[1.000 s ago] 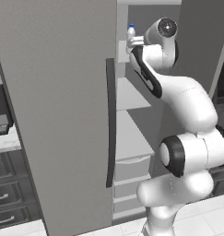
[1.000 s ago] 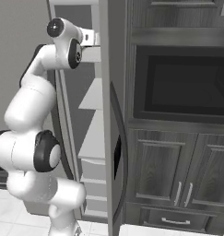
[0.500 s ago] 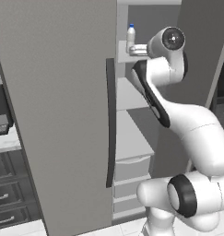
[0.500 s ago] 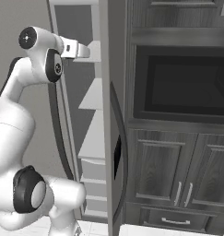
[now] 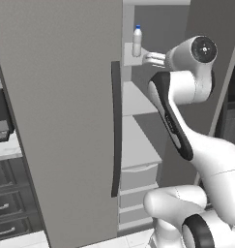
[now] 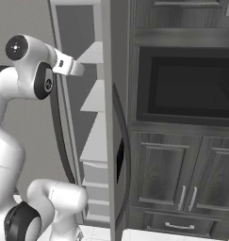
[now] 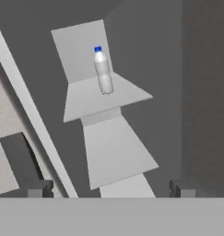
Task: Take the bottled waters from the counter and place them in the freezer to freeze. Close the freezer door after placing the bottles.
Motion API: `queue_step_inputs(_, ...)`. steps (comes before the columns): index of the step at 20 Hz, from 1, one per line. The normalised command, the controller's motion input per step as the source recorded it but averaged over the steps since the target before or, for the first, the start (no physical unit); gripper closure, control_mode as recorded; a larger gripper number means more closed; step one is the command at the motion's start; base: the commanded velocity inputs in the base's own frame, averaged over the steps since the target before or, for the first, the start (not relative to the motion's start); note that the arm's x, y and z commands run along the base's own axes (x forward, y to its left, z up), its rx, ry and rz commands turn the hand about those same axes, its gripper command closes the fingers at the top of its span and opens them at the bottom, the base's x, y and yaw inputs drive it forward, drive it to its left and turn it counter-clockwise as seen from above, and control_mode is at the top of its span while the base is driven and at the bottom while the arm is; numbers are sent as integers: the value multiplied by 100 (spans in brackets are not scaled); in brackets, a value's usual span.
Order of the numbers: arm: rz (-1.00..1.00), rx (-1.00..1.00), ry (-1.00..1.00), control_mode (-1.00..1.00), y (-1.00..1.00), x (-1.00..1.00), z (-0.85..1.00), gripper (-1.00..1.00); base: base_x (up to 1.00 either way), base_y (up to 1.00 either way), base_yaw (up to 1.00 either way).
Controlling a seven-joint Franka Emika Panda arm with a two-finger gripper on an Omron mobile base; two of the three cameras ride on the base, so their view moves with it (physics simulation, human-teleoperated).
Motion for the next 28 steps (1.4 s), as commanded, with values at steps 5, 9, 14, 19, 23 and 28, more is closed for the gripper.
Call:
queue_step_inputs(5, 0, 11, 6, -100, 6, -40, -27, -100, 0, 0, 0)
queue_step_inputs(9, 0, 1, 7, -100, 10, -35, -35, -100, 0, 0, 0)
queue_step_inputs(14, 4, -1, 19, -100, 2, -23, -35, -100, 0, 0, 0)
queue_step_inputs(19, 4, 0, 34, -100, 0, -31, -13, -100, 0, 0, 0)
queue_step_inputs(23, 3, -2, 33, -100, 7, -31, -27, -100, 0, 0, 0)
queue_step_inputs(28, 2, -6, 25, -100, 16, -36, -61, -100, 0, 0, 0)
